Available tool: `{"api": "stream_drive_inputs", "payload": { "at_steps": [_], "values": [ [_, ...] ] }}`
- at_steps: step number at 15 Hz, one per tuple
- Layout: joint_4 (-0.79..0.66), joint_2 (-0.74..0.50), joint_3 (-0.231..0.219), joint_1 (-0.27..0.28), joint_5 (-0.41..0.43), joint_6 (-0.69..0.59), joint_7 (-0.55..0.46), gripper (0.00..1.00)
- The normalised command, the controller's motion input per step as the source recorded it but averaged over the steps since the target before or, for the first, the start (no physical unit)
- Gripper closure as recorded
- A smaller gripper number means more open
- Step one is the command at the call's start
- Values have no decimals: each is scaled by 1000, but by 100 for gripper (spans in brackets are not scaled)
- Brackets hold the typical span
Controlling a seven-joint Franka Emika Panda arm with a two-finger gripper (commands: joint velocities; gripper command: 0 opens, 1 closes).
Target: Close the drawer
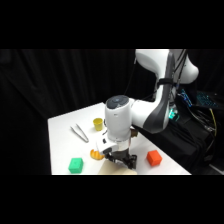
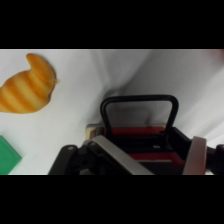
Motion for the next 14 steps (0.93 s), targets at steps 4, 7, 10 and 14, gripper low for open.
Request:
{"api": "stream_drive_inputs", "payload": {
  "at_steps": [4, 7, 10, 14],
  "values": [
    [-180, -329, -86, 28, -126, -200, 143, 0],
    [-210, -454, -11, -22, -28, -223, 116, 0],
    [-174, -457, -36, -2, 17, -304, 200, 0],
    [-168, -429, 6, -43, 137, -280, 67, 0]
  ]
}}
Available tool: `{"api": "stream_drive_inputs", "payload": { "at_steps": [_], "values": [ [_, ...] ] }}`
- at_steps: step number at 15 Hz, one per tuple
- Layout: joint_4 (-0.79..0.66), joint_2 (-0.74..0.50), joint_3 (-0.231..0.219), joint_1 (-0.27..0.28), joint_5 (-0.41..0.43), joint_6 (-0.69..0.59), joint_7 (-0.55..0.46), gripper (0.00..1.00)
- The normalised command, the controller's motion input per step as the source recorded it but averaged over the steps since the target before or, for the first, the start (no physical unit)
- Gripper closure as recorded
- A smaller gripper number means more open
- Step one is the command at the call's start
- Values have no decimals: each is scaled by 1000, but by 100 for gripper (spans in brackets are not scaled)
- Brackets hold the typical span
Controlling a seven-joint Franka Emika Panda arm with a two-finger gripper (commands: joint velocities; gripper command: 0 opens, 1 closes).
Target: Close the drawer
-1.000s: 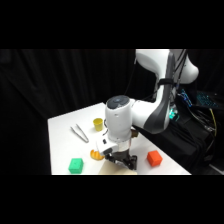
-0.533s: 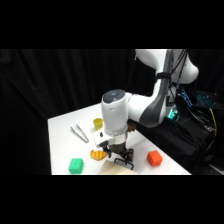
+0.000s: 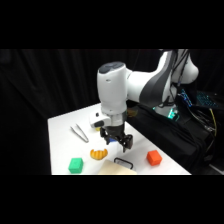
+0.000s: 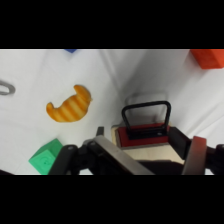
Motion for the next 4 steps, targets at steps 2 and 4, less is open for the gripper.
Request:
{"api": "stream_drive_inputs", "payload": {
  "at_steps": [2, 4],
  "values": [
    [-167, -406, -18, -36, 143, -228, 78, 0],
    [-177, -385, -38, -14, 105, -137, 114, 0]
  ]
}}
